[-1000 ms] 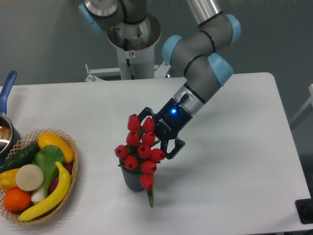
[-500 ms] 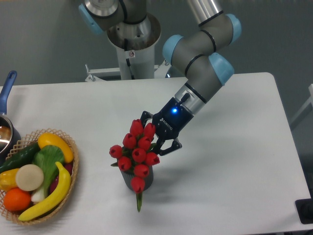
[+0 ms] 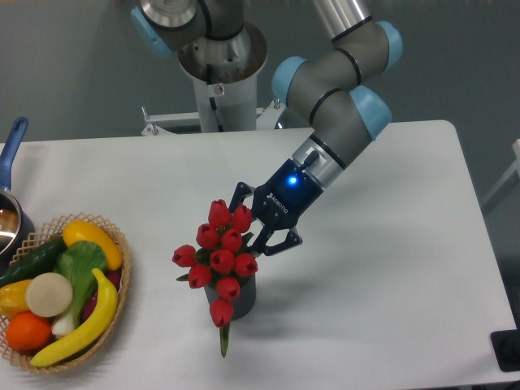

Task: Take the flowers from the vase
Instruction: 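Lift the gripped tulips upward, drawing the stems out of the vase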

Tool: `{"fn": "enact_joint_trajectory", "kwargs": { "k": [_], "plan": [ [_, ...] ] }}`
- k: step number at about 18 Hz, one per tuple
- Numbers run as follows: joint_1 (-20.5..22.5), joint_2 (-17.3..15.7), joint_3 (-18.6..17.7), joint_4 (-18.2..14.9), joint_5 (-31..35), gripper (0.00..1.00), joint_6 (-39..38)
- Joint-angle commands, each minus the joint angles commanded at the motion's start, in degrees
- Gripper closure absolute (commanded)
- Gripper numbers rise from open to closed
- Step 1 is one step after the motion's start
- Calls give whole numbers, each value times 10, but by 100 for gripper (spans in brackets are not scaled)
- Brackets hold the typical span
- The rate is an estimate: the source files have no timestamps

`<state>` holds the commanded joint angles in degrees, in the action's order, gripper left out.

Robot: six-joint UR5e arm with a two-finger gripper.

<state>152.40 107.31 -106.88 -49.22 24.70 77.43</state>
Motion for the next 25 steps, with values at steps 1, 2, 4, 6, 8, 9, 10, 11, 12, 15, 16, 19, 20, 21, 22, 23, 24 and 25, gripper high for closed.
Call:
{"fn": "enact_joint_trajectory", "kwargs": {
  "k": [1, 2, 4, 6, 8, 9, 10, 11, 12, 15, 16, 19, 20, 21, 22, 23, 24, 25],
  "plan": [
    [1, -1, 0, 0, 0, 61, -1],
    [1, -1, 0, 0, -3, 62, -2],
    [2, -1, -1, -1, -17, 68, -6],
    [3, -1, -2, -1, -23, 68, -8],
    [5, -2, -2, -1, -30, 68, -10],
    [6, -3, -3, -1, -34, 68, -11],
    [6, -4, -4, -1, -39, 68, -11],
    [7, -5, -5, -1, -44, 68, -11],
    [7, -6, -6, -1, -48, 68, -11],
    [14, -16, -9, -1, -62, 68, -12],
    [14, -19, -9, -1, -68, 68, -15],
    [18, -32, -9, -1, -98, 68, -26],
    [19, -33, -9, -1, -109, 68, -26],
    [20, -33, -8, -1, -117, 68, -26],
    [24, -36, -8, -1, -120, 68, -26],
    [24, -38, -8, 0, -120, 68, -26],
    [26, -41, -7, 0, -121, 68, -26],
    [30, -42, -6, 0, -121, 68, -26]
  ]
}}
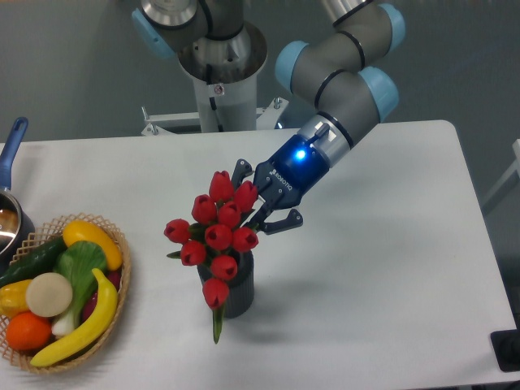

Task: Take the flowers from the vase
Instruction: 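Lift the gripped tulips upward, drawing the stems out of the vase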

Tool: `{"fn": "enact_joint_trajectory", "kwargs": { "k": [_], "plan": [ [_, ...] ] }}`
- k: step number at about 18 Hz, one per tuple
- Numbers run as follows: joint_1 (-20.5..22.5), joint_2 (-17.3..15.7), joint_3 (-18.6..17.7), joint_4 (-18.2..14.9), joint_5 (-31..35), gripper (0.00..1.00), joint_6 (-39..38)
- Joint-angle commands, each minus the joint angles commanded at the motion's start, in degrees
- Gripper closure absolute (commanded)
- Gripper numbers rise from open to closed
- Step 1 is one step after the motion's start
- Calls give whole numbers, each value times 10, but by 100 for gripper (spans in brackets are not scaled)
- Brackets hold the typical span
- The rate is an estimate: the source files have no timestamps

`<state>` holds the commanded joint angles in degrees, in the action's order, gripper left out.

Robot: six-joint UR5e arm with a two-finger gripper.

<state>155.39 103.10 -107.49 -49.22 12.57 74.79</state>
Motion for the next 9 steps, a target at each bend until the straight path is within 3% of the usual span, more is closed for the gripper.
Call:
{"fn": "enact_joint_trajectory", "kwargs": {
  "k": [9],
  "plan": [
    [17, -2, 16, -1, -37, 68, -1]
  ]
}}
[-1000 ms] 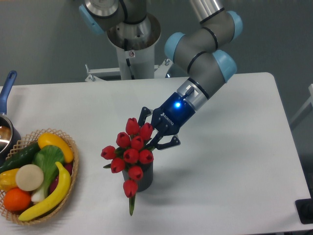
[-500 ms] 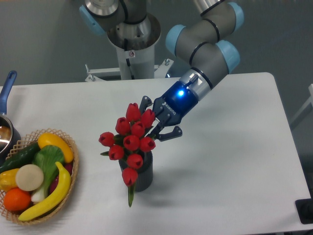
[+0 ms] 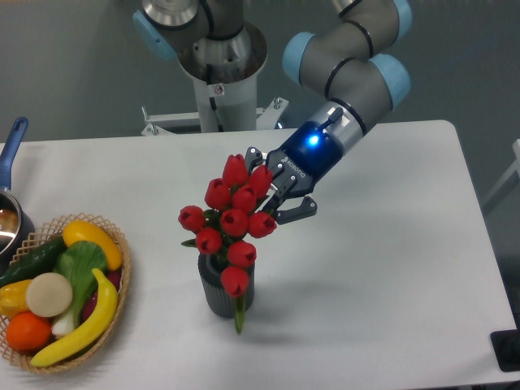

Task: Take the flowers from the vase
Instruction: 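Lift the gripped tulips upward, drawing the stems out of the vase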

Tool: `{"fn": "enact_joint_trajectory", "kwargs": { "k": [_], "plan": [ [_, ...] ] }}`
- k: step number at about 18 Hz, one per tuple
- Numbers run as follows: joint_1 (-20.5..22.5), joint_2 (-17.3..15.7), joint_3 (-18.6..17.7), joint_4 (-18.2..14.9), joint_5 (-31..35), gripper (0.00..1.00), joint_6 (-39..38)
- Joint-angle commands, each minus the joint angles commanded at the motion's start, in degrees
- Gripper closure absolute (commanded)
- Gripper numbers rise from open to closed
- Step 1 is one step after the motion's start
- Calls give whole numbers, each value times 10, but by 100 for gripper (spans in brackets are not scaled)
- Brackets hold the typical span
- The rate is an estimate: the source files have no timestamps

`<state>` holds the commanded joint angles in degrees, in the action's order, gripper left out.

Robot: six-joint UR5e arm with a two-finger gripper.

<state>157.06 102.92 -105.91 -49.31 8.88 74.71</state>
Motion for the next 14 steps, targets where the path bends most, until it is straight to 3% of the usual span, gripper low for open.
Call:
{"fn": "enact_joint_trajectory", "kwargs": {
  "k": [14],
  "plan": [
    [4, -14, 33, 0, -20, 68, -47]
  ]
}}
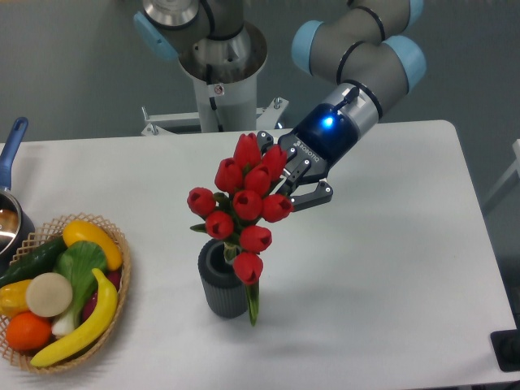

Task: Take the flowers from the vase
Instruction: 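Lift the gripped tulips upward, drawing the stems out of the vase, then raise the tulip bunch clear of the vase and carry it away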

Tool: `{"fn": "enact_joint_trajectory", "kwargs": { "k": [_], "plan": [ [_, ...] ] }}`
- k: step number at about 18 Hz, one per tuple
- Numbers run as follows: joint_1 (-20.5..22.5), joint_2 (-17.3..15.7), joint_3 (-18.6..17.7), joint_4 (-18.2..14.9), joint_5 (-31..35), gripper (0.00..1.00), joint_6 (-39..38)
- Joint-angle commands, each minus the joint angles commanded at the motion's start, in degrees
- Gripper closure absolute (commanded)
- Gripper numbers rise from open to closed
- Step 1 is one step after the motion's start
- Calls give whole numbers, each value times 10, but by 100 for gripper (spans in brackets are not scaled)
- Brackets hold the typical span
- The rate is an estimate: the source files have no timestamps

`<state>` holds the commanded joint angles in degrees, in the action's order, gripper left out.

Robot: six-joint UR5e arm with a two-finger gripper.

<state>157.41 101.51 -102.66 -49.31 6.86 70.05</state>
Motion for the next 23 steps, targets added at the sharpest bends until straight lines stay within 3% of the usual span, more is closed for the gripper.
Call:
{"fn": "enact_joint_trajectory", "kwargs": {
  "k": [16, 23],
  "plan": [
    [8, -16, 40, -1, -3, 69, -60],
    [49, -15, 46, -1, -10, 69, -64]
  ]
}}
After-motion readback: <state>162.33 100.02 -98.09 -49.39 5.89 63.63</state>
